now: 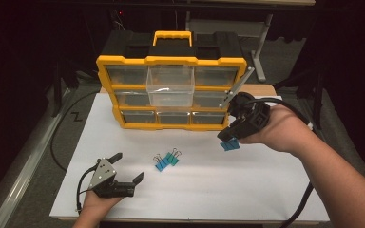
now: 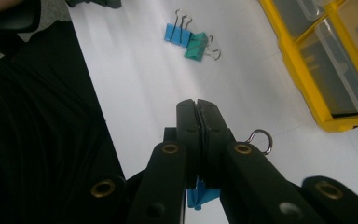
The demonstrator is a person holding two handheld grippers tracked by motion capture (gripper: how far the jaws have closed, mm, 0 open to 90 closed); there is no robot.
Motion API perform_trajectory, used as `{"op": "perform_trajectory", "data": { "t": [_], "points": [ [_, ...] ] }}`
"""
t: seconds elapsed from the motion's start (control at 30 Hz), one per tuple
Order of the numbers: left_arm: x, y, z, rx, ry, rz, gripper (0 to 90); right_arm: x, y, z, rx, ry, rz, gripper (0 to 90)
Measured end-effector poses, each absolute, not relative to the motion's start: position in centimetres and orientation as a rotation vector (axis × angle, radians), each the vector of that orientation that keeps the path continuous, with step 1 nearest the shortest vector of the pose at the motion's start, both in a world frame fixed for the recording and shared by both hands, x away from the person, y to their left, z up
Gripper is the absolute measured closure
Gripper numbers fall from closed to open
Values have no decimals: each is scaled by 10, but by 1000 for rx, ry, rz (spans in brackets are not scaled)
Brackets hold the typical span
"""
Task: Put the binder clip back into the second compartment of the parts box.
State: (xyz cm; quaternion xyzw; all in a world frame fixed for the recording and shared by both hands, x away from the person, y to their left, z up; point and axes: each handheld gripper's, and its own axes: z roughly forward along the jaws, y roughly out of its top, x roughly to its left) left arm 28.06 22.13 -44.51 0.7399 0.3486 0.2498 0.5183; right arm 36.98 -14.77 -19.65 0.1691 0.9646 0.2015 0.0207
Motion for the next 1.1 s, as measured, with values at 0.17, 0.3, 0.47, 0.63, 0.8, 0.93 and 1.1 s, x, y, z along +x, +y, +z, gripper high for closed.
{"op": "perform_trajectory", "data": {
  "t": [0.17,0.3,0.47,0.63,0.8,0.93,1.1],
  "points": [
    [280,222,-445,1775,835,599,3,373,-144,-179,534,2990,620,900],
    [280,222,-445,1772,835,598,4,374,-141,-168,525,2988,634,900],
    [280,223,-444,1769,835,595,3,374,-134,-148,496,2983,635,900],
    [280,223,-444,1761,836,591,3,377,-127,-129,482,2961,640,900],
    [280,224,-444,1758,838,592,3,383,-121,-115,474,2952,647,900],
    [280,225,-444,1763,836,593,3,389,-116,-103,471,2940,650,900],
    [280,225,-444,1760,838,589,3,394,-109,-95,466,2933,645,900]
  ]
}}
